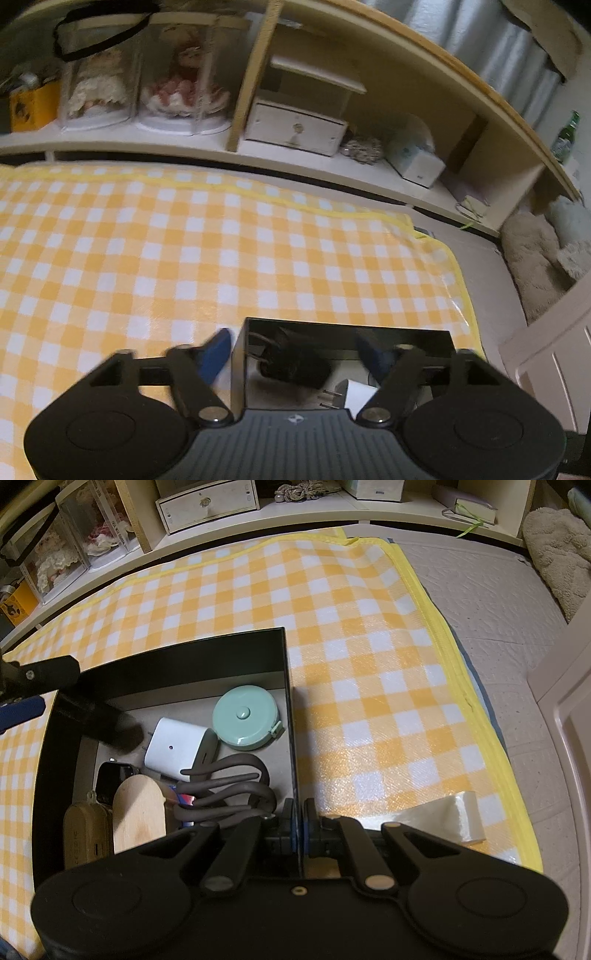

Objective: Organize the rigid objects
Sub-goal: 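Carry the black charger into the black box and open the left gripper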

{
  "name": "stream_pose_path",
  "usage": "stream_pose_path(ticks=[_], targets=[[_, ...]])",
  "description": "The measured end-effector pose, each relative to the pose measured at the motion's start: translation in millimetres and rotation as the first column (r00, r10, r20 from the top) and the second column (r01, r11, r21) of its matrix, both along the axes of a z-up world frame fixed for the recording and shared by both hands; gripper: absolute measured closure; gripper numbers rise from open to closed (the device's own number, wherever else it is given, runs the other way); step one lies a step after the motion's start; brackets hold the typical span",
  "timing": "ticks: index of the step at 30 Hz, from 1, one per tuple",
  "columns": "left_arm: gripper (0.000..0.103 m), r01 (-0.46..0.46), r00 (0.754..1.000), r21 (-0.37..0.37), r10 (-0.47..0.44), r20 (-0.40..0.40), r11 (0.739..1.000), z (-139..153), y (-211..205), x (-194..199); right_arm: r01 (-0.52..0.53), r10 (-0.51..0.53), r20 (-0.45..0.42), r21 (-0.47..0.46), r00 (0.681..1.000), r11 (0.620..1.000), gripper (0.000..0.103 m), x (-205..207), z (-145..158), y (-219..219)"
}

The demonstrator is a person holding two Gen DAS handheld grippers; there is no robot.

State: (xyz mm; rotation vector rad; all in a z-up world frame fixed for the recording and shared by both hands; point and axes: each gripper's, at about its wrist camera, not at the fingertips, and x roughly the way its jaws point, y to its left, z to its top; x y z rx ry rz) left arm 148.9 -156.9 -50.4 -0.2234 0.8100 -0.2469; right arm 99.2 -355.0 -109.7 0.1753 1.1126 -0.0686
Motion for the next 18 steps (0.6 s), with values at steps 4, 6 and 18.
stream_pose_path(ticks=[4, 6, 18], targets=[[0.021, 0.011, 1.0, 0.02, -0.011, -0.005, 1.0, -1.0, 1.6, -1.4, 0.0, 0.0, 0.001, 0.001, 1.0, 1.0, 0.098, -1.1, 1.2, 1.7], [0.021, 0.013, 1.0, 0.022, -0.013, -0.011, 1.0, -1.9, 2.1, -2.0, 0.0, 0.0, 0.001, 0.001, 1.0, 1.0, 0.098, -1.2, 1.1, 1.6], [0.021, 0.054, 0.998, 0.046, -0.053, -0.013, 0.997, 1.6, -1.4, -8.9, 0.0, 0.0, 0.0, 0.002, 1.0, 1.0, 0.098, -1.3, 0.9, 2.1]])
